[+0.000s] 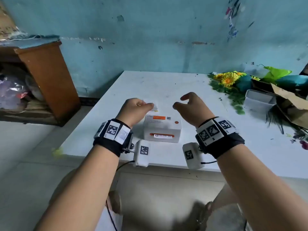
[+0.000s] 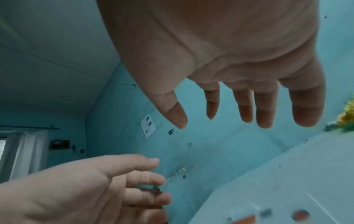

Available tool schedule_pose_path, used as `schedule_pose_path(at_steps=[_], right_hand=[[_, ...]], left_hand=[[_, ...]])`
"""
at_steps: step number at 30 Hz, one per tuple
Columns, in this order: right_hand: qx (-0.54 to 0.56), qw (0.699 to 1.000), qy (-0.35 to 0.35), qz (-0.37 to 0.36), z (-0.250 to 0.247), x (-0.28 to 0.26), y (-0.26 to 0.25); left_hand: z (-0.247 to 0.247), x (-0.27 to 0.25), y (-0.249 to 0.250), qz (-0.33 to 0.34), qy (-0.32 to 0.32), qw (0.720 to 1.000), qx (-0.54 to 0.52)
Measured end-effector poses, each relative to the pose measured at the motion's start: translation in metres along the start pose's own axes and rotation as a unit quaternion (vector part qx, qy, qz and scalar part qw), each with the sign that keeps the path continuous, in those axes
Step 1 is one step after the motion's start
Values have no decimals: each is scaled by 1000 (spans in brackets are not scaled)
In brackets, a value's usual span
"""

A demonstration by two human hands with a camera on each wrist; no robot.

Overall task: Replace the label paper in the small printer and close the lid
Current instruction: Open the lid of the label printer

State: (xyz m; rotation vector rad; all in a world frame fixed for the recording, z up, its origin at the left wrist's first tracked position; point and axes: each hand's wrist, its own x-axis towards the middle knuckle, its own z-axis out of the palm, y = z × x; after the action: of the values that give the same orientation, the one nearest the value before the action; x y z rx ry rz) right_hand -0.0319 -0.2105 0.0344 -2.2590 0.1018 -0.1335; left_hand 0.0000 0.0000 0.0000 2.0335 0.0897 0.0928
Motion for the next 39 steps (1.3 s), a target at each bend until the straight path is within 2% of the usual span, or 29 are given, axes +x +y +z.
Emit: schedule_pose_path(at_steps=[3, 6, 8, 10, 13, 17, 22, 25, 31, 39], right_hand=[[-22, 997, -32, 62, 14, 15, 27], [-30, 988, -86, 122, 28, 29, 60], [-32, 978, -144, 149, 37, 41, 72], [-18, 976, -162, 143, 46, 48, 80], [-12, 985, -138, 107, 61, 68, 88], [43, 984, -111, 135, 66, 91, 98], [79, 991, -26, 109, 79, 119, 110], [96, 988, -4, 117, 81, 126, 114], [96, 990, -10, 104, 82, 129, 121], [90, 992, -4, 94, 82, 125, 131]], left_hand=[[13, 17, -28, -55, -2, 997, -61], [37, 34, -53, -109, -38, 988, -107], [49, 48, -64, -115, -49, 986, -109], [56, 58, -69, -97, -47, 991, -79], [58, 86, -78, -87, -56, 993, -48], [57, 118, -80, -81, -81, 993, -22], [69, 134, -90, -50, -19, 997, -48], [71, 136, -95, -42, 26, 998, -45], [68, 132, -96, -21, 30, 999, -32], [59, 118, -106, 6, 3, 1000, -18]])
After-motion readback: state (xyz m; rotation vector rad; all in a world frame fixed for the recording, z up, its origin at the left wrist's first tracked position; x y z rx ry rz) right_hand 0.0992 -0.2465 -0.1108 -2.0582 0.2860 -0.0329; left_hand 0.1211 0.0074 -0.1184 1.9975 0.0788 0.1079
